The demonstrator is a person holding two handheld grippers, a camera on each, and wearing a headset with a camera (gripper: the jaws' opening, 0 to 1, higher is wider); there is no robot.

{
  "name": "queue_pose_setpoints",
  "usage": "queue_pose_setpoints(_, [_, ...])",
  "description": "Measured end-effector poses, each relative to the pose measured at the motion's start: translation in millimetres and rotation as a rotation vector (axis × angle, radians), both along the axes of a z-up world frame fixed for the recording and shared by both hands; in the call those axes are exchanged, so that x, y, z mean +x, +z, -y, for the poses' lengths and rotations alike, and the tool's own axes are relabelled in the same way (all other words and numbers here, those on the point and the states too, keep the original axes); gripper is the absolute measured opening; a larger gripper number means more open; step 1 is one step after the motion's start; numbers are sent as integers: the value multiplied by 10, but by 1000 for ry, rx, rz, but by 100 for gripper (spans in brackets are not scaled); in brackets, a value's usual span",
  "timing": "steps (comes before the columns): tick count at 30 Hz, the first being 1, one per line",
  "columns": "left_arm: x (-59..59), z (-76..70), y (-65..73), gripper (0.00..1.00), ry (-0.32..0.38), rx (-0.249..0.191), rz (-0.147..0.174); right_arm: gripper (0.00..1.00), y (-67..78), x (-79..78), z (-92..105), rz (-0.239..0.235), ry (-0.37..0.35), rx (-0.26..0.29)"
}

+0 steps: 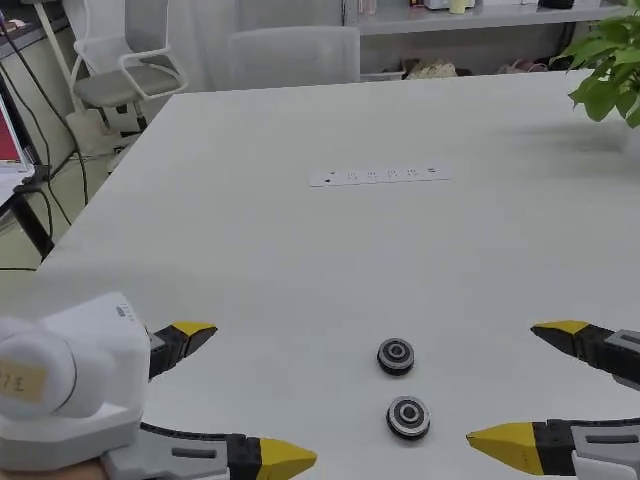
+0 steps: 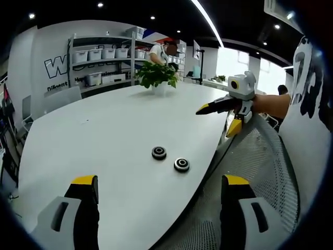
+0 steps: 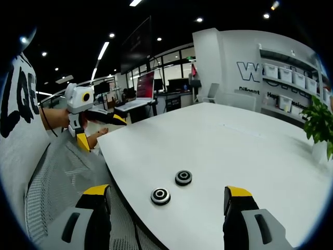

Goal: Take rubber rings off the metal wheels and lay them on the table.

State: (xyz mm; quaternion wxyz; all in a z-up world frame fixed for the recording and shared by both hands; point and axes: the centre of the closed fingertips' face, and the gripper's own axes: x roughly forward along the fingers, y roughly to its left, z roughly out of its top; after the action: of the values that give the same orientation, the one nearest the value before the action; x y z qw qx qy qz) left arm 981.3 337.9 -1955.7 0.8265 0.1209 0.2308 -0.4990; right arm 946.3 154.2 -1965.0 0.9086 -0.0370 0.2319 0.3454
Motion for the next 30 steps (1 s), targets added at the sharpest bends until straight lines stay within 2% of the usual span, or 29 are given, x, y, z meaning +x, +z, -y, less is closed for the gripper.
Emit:
queue_pose_setpoints(16, [-10, 3, 3, 97, -5, 5, -1, 89, -19, -30, 5, -4, 1, -2])
queue_pose_setpoints(20, [-15, 4, 3, 96, -3, -3, -15, 89, -25, -36, 7, -5, 2, -1])
queue_pose_setpoints(26, [-2, 3, -2, 96, -2, -1, -18, 89, -39, -45, 16, -10, 1, -2])
queue_pose_setpoints(27, [-1, 6, -4, 96, -3, -1, -20, 89, -43, -46, 18, -11, 1, -3])
queue_pose_setpoints(30, [5, 39, 35, 95, 3, -43, -57, 88, -66, -49, 31, -18, 2, -10])
